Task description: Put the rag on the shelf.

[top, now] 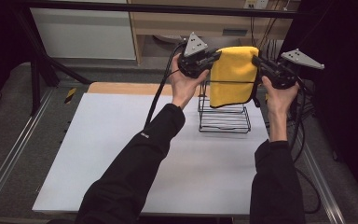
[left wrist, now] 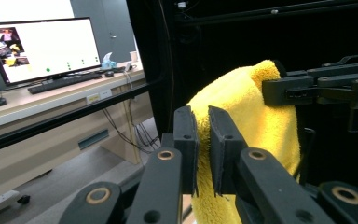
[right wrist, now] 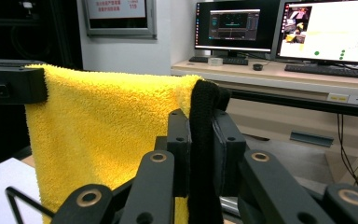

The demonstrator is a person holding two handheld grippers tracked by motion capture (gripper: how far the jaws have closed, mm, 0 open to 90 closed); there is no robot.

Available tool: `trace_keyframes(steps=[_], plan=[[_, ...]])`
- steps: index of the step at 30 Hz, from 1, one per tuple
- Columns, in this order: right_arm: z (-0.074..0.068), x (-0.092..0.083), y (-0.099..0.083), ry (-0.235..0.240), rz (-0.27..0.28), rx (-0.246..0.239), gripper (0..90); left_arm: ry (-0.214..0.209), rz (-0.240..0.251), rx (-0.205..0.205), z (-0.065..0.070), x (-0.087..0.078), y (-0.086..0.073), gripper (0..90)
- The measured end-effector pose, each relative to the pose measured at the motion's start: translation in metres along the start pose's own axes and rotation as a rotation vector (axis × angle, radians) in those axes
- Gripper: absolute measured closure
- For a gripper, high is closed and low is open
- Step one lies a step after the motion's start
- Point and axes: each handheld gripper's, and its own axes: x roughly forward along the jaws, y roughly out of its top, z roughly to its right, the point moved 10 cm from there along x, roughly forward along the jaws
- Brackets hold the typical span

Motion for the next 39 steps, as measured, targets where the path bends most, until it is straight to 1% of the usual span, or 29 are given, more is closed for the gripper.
trace_keyframes(steps=[2, 7, 12, 15, 18, 24, 29, 33, 37, 38, 39], plan=[[-0.001, -0.005, -0.002, 0.009, 0.004, -0.003, 79.9, -0.005, -0.005, 0.016, 0.002, -0.002, 0.000, 82.6], [-0.004, -0.011, -0.002, 0.007, 0.020, -0.001, 79.8, -0.015, 0.006, 0.022, 0.007, -0.006, 0.005, 82.6], [-0.006, -0.017, 0.006, -0.002, 0.065, 0.004, 79.9, -0.017, 0.024, 0.020, 0.008, -0.009, 0.016, 82.5], [-0.008, -0.020, 0.009, -0.003, 0.068, -0.006, 79.9, -0.025, 0.024, 0.018, 0.011, -0.013, 0.017, 82.5], [-0.012, -0.024, 0.009, -0.002, 0.075, -0.008, 79.9, -0.034, 0.017, 0.013, 0.014, -0.017, 0.015, 82.5], [-0.016, -0.030, 0.004, 0.000, 0.061, -0.009, 79.7, -0.067, -0.006, -0.017, 0.022, -0.024, 0.010, 82.4], [-0.020, -0.038, 0.002, -0.003, 0.052, -0.022, 79.5, -0.100, -0.009, -0.011, 0.033, -0.031, 0.007, 82.3], [-0.023, -0.043, -0.002, -0.012, 0.046, -0.030, 79.4, -0.108, -0.015, -0.003, 0.041, -0.035, 0.002, 82.3], [-0.026, -0.049, -0.008, -0.018, 0.049, -0.044, 79.4, -0.109, -0.023, 0.007, 0.049, -0.038, -0.005, 82.3], [-0.027, -0.050, -0.010, -0.020, 0.051, -0.041, 79.4, -0.109, -0.022, 0.012, 0.051, -0.039, -0.007, 82.3], [-0.028, -0.052, -0.012, -0.024, 0.053, -0.050, 79.4, -0.110, -0.022, 0.013, 0.053, -0.040, -0.009, 82.2]])
